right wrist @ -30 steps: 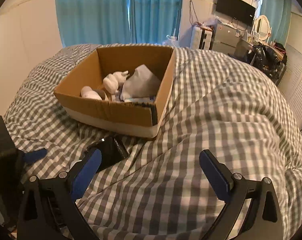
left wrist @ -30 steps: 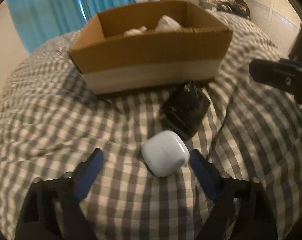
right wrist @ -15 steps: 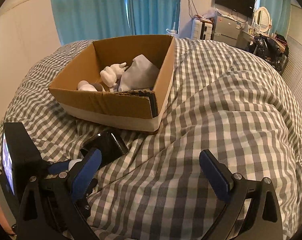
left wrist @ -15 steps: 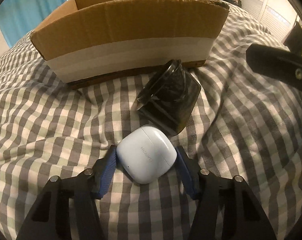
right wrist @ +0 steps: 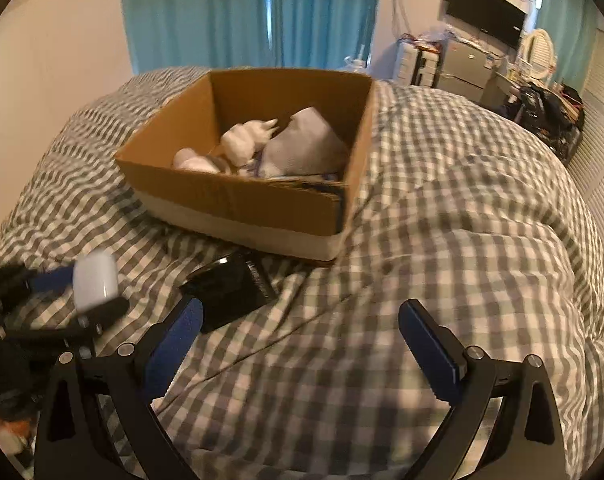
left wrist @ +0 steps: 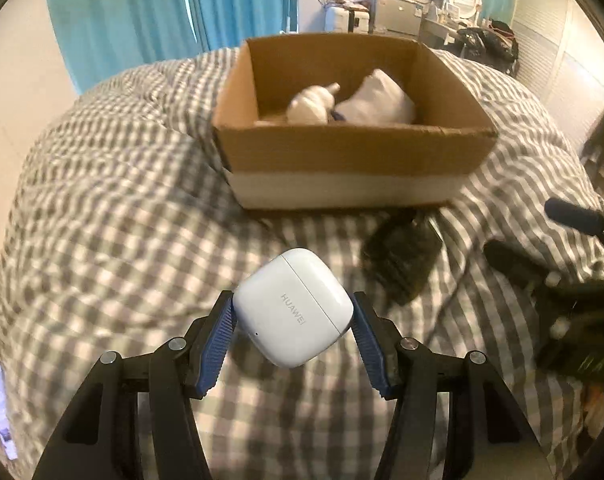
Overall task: Organize objects
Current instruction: 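Grasp the black cup with the right gripper while the left gripper holds the earbud case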
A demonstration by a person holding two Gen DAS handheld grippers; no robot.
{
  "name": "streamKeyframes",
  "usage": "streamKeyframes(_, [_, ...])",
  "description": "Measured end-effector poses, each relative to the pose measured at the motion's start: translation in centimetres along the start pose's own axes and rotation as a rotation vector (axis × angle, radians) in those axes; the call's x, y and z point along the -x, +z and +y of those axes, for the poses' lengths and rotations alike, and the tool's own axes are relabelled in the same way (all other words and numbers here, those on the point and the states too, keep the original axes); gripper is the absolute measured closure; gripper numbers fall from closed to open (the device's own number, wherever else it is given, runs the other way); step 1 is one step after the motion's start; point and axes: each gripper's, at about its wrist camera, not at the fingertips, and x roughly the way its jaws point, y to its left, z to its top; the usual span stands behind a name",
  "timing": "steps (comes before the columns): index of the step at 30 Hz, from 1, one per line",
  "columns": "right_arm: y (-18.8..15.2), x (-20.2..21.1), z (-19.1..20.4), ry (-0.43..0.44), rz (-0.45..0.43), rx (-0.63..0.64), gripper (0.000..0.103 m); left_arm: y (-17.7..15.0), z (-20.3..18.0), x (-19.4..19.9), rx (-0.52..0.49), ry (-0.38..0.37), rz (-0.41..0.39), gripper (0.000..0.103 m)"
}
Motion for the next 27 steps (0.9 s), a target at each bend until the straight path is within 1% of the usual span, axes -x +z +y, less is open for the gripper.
streamKeyframes(1, [0.1,-0.3,0.3,0.001,0.01,0.007,0.004,0.0,0.4,-0.4,-0.002,0.011,-0.008,0.044])
streamKeyframes(2, [0.2,-0.7,0.8,0.003,0.019,0.015,0.004,0.9,1.4,-0.9,-0.004,0.025,-0.014,0.044])
streamKeyframes(3, [0.5,-1.4,1.3,0.011,0.036,0.024,0.004,1.2,1.5,-1.0,-0.001,0.033,-0.02,0.044])
streamKeyframes(6, [0.9,-3.2,2.6,0.03,0.078,0.042,0.004,2.3,2.7,-1.6,0.02,0.042,-0.026,0.044])
streamKeyframes(10, [1.3,-5.4,3.8,0.069,0.119,0.055,0.004,2.7,3.9,-2.2,0.036,0.063,-0.036,0.044])
streamKeyframes(14, [2.0,-7.3,4.7,0.075,0.144,0.072,0.004,2.9,4.8,-2.6,0.057,0.047,-0.029,0.044])
streamKeyframes(17, [2.3,-8.5,5.0,0.063,0.153,0.071,0.004,2.8,5.0,-3.1,0.064,0.029,-0.022,0.044])
streamKeyframes(23, [1.4,-10.3,5.2,0.039,0.199,0.083,0.004,2.5,5.1,-4.0,0.069,0.019,-0.002,0.044])
streamKeyframes(25, [1.1,-10.6,5.3,0.034,0.209,0.087,0.01,2.4,5.1,-4.0,0.067,0.02,0.002,0.044])
streamKeyframes(26, [1.0,-10.6,5.3,0.042,0.209,0.086,0.017,2.3,5.1,-4.0,0.065,0.02,0.001,0.044])
streamKeyframes(27, [1.0,-10.4,5.3,0.049,0.206,0.084,0.019,2.3,5.1,-4.0,0.066,0.021,0.001,0.044])
